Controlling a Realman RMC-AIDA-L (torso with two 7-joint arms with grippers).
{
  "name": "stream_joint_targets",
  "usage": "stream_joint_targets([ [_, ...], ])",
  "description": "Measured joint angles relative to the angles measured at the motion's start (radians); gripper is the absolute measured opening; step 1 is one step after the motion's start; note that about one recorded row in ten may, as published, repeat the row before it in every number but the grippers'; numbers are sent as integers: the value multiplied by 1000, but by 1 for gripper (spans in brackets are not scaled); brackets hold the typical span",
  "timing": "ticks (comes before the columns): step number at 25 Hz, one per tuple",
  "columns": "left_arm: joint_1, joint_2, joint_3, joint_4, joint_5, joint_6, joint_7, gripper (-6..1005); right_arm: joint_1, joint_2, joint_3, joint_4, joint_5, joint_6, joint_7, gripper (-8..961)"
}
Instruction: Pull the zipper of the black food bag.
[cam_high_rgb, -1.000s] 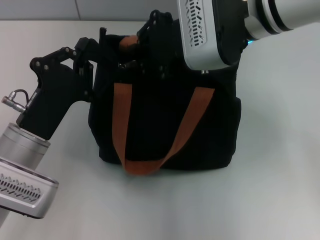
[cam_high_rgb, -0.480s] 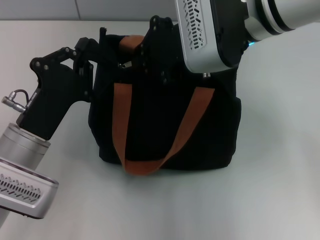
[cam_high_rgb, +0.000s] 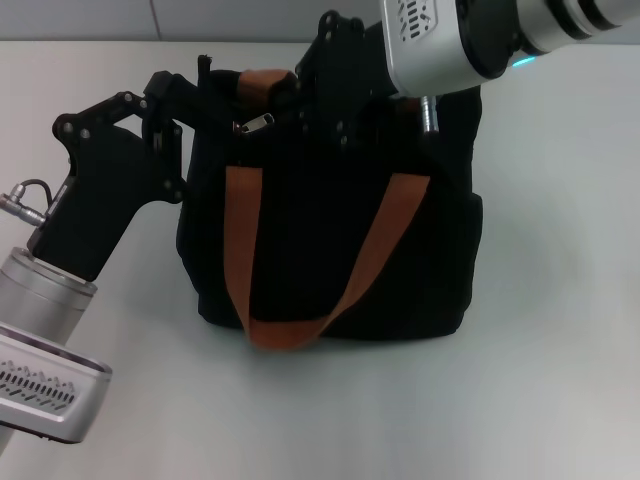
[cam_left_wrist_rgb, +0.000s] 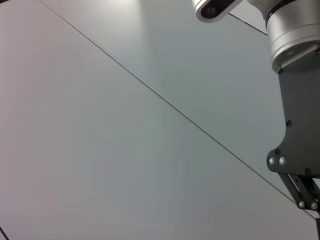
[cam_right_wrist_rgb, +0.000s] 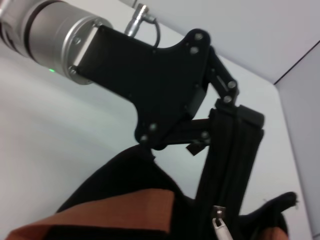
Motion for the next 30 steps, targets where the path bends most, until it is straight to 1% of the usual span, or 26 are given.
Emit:
stream_joint_targets([
  [2,0,0,-2,0,0,5,0,30,-2,1,0,-5,-3,6,1,19],
  [7,0,0,-15,-11,-4,11,0,30,8,2,-13,15,-3,14,0,206],
  [11,0,0,-34,-13,-5,20,-4,31,8,3,-20,4,-4,15,-5,278],
  [18,1,0,-35,-24,-3,26,-5,31,9,3,-31,-3,8,16,-8,403],
  [23,0,0,-30,-26,-2,26,-5,31,9,4,-35,5,49,54,-10,406],
  [30,-3,0,-30,-28,-1,26,-5,32,26,2,-85,59,49,88,-12,407],
])
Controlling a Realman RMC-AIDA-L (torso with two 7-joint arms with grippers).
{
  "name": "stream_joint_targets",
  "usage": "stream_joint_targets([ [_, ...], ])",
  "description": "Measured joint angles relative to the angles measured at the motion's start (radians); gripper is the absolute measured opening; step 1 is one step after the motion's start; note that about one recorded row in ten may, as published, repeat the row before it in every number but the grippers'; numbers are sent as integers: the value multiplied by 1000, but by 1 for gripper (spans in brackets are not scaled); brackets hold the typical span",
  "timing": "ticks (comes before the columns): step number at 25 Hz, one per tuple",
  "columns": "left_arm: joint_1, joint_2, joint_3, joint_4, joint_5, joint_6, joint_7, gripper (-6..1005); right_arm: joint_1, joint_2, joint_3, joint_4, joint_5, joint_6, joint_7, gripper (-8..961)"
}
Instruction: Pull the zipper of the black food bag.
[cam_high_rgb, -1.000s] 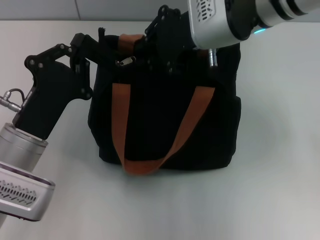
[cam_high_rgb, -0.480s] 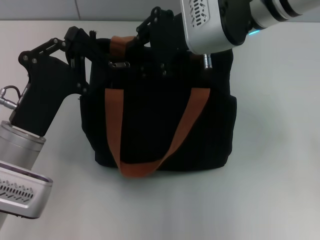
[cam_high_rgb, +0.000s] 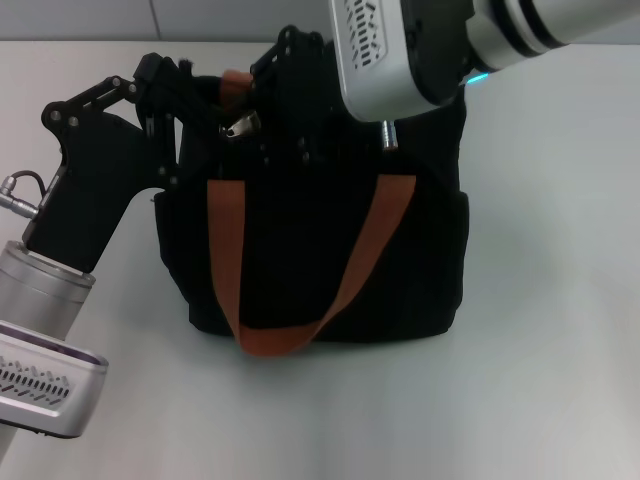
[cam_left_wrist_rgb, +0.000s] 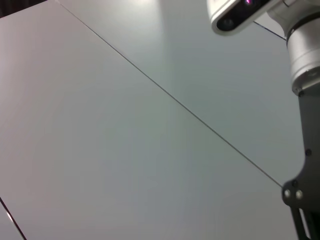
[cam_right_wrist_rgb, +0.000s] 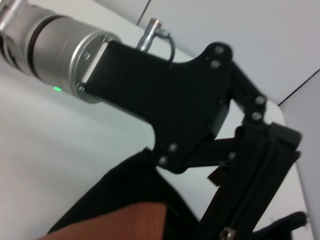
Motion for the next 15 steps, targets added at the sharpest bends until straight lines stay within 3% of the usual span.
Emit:
stream_joint_targets([
  [15,-8,0,3,0,1,0,-1,33,18,2,-49,21,-25,79,-12,390],
])
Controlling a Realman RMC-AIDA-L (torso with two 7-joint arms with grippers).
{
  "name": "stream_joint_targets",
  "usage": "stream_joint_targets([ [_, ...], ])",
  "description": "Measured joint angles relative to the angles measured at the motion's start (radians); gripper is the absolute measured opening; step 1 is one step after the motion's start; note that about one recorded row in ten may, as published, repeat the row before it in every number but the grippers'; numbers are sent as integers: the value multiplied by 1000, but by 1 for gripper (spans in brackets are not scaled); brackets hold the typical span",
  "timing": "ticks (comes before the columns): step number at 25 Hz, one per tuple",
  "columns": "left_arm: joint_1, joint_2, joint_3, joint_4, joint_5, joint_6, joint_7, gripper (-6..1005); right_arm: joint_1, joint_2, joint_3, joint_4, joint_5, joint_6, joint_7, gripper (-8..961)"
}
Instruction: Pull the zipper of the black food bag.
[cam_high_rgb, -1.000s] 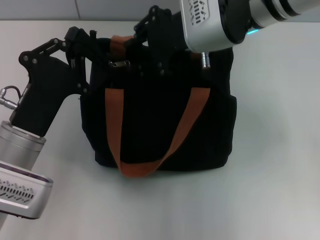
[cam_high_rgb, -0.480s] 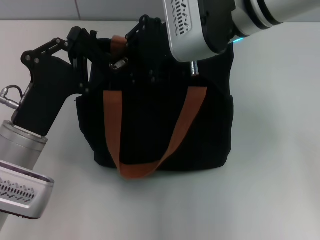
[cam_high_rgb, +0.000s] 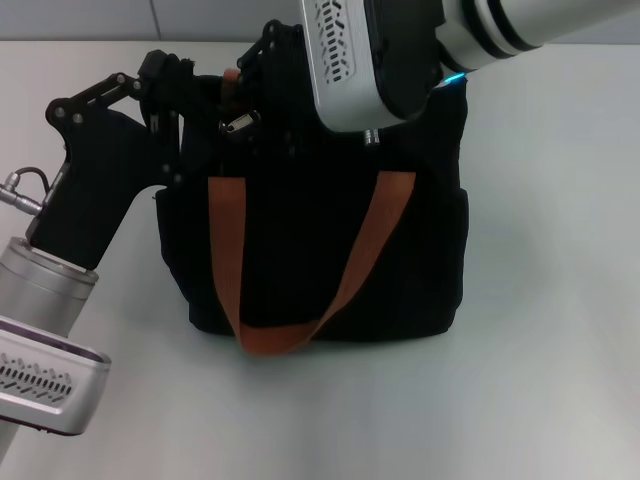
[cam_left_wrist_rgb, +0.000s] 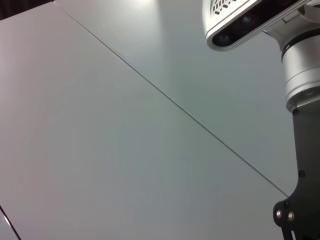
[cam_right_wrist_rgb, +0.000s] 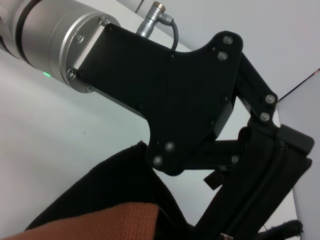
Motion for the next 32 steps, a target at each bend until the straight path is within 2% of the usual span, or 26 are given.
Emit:
stream_joint_targets([
  [8,-2,0,0,0,0,0,0,33,9,0,-7,0,2,2,-2,387],
  [22,-2,0,-1,0,0,-6,-3,34,11,-3,-1,-30,-4,-39,5,117],
  [32,1,0,-5,0,1,-9,-3,34,11,-3,4,-58,-26,-102,9,62],
])
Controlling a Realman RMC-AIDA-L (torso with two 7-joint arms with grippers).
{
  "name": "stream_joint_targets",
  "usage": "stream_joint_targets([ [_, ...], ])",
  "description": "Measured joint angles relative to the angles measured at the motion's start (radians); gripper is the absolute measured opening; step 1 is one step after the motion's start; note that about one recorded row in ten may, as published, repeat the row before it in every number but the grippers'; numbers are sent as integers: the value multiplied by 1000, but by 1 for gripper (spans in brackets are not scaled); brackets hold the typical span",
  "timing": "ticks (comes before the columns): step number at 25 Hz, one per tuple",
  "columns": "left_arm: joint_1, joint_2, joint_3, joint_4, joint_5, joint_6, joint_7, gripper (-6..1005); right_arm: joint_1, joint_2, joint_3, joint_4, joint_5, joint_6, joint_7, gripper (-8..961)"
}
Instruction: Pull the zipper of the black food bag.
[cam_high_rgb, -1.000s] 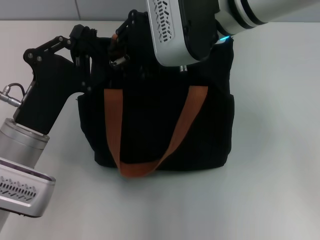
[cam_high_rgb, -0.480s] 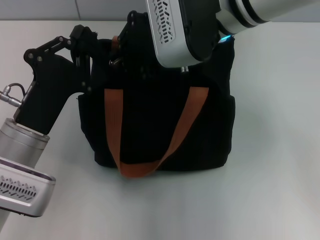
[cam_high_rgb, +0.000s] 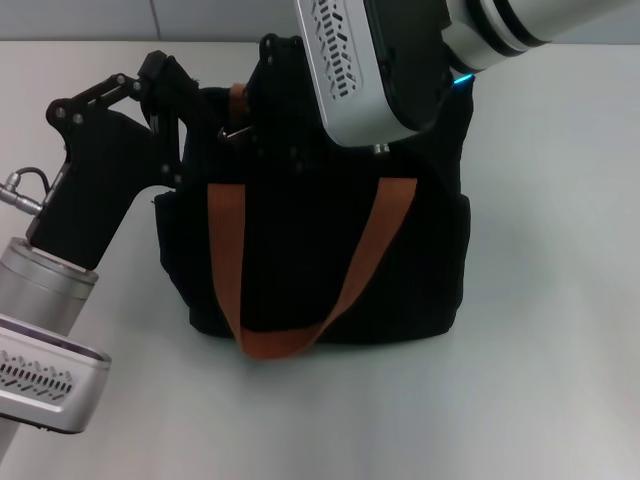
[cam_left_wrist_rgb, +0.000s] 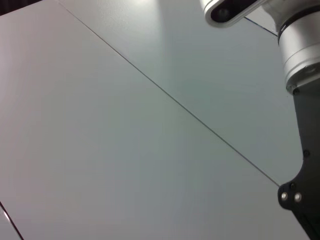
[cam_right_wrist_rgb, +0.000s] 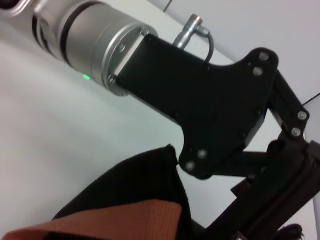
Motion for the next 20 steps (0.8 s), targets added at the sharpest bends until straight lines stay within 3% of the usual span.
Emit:
stream_joint_targets([
  [20,42,0,-25,0,-6,-29,-3,36,-92,3,-5,-132,-100,-38,47,40],
])
